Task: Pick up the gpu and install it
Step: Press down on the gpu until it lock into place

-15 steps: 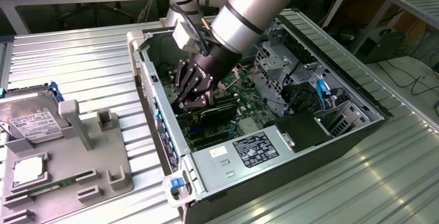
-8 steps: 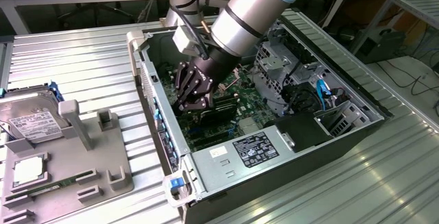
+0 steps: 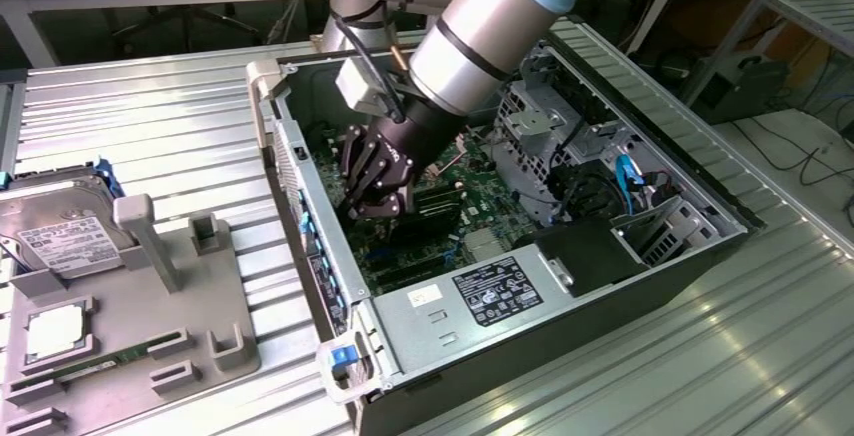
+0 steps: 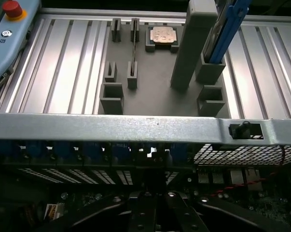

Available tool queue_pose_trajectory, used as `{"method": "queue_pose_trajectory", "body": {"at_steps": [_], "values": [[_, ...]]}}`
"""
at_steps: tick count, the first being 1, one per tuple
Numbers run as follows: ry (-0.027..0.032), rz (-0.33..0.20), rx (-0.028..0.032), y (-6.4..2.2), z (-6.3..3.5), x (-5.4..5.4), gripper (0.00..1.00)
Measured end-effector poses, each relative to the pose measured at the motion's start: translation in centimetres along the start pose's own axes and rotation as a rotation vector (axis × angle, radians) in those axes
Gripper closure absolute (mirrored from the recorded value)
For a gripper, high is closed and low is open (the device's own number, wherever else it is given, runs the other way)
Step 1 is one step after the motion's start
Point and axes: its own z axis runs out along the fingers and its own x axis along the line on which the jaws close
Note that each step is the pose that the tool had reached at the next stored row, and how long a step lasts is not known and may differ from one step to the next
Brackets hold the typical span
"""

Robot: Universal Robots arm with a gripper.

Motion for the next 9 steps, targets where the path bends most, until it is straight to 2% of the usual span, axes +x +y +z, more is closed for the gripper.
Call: {"method": "queue_pose_trajectory", "body": {"at_steps": [9], "values": [[0.0001,0.000,-0.0001,-0.28,0.46,0.00,0.89]]}}
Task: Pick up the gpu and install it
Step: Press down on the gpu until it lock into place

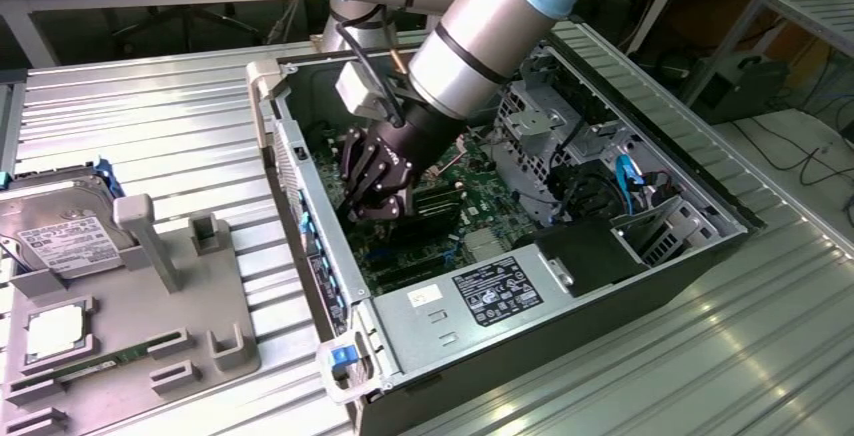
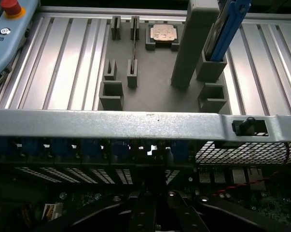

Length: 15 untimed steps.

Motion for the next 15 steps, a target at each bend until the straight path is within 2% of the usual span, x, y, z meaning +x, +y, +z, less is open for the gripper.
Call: {"method": "queue_pose_trajectory", "body": {"at_steps": [3,4,7,9,11,12,13,15], "values": [[-0.0010,0.000,-0.0006,0.03,-0.04,0.0,0.89],[-0.0023,-0.001,-0.0005,0.16,-0.33,0.0,0.89],[-0.0014,-0.001,-0.0012,0.45,-1.04,0.0,0.89],[-0.0015,-0.001,-0.0011,0.45,-1.12,0.0,0.89],[-0.0013,-0.001,0.0026,0.45,-1.12,0.0,0.89],[-0.0006,-0.001,0.0088,0.45,-1.13,0.0,0.89],[0.0001,-0.002,0.0175,0.45,-1.12,0.0,0.89],[0.0016,-0.003,0.0449,0.44,-1.10,0.0,0.89]]}}
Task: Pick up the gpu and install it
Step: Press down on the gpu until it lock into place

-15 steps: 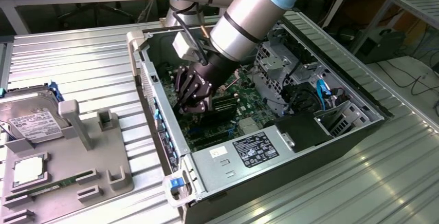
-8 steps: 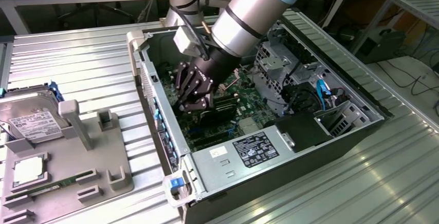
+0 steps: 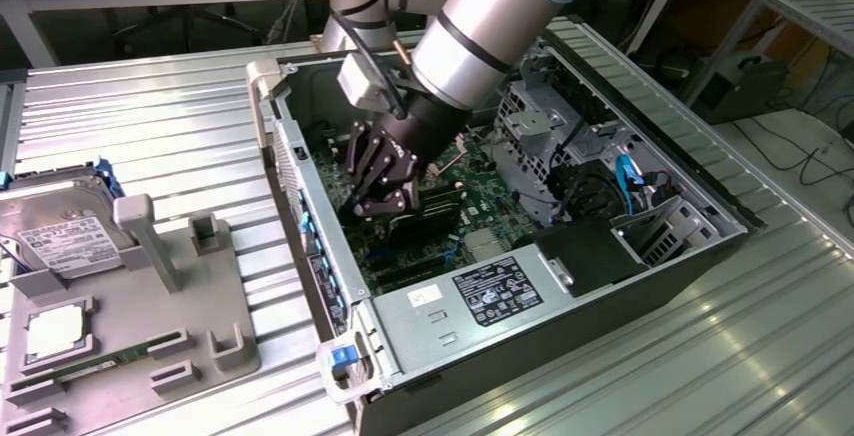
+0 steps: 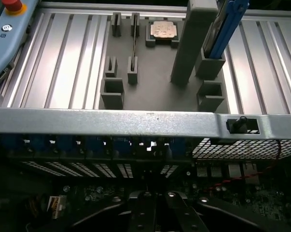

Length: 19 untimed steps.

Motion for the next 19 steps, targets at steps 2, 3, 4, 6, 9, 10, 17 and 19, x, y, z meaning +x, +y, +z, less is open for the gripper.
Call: {"method": "queue_pose_trajectory", "body": {"at_steps": [2,3,4,6,9,10,17,19], "values": [[0.0014,-0.001,0.0273,0.00,0.00,0.0,0.89],[0.0021,-0.002,0.0390,0.00,0.00,0.0,0.89],[0.0029,-0.002,0.0540,-0.01,0.00,0.0,0.89],[0.0042,-0.003,0.0796,0.00,0.00,0.0,0.89],[0.0058,-0.004,0.1162,0.00,0.00,-0.1,0.89],[0.0062,-0.004,0.1246,0.01,-0.02,-0.1,0.89],[0.0098,-0.003,0.1354,0.64,-1.17,-0.3,0.89],[0.0106,-0.003,0.1439,0.68,-1.26,-0.3,0.89]]}}
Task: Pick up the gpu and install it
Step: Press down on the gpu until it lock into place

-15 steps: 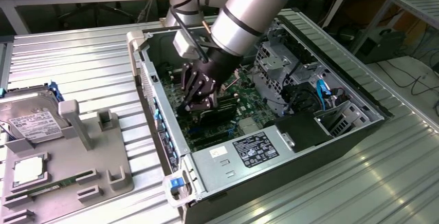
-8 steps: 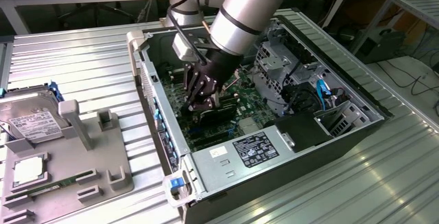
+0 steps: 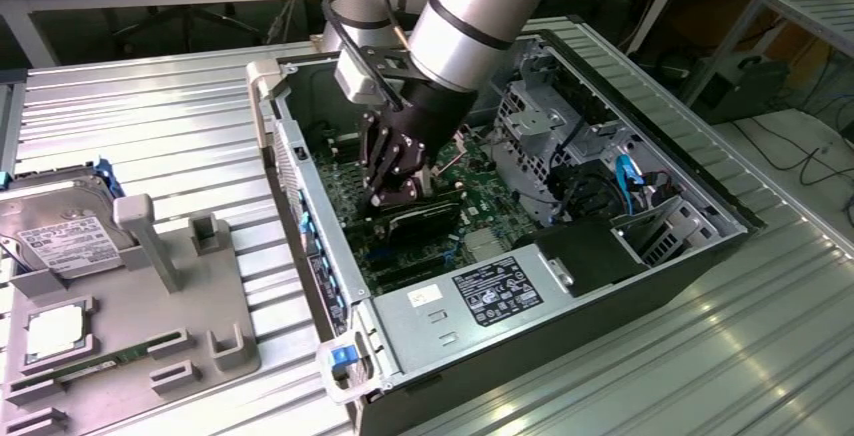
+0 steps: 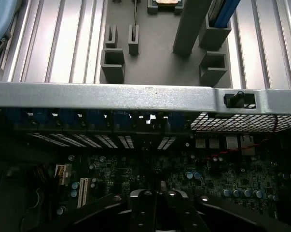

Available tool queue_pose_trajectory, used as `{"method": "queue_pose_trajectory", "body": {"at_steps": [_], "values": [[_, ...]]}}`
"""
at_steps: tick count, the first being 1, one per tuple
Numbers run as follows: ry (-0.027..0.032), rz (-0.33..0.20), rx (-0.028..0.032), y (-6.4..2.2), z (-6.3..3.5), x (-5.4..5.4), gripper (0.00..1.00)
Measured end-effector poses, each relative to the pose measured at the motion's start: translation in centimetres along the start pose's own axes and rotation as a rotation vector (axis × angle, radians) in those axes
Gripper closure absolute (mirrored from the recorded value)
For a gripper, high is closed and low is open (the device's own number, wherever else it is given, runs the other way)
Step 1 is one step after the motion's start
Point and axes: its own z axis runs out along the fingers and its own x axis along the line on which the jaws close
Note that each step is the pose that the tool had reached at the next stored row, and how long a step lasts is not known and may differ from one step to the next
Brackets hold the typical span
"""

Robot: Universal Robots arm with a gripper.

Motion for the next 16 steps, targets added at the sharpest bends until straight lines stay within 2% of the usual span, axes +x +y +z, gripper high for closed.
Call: {"method": "queue_pose_trajectory", "body": {"at_steps": [1,4,7,8,9,16], "values": [[0.0006,0.000,0.0088,0.00,0.00,0.00,0.89],[0.0024,-0.001,0.0517,0.04,0.01,-0.01,0.89],[0.0039,-0.001,0.0980,0.33,0.15,-0.02,0.89],[0.0043,-0.001,0.1109,0.52,0.24,-0.03,0.89],[0.0046,0.000,0.1198,0.66,0.29,-0.03,0.89],[0.0047,0.000,0.1203,0.66,0.30,-0.03,0.89]]}}
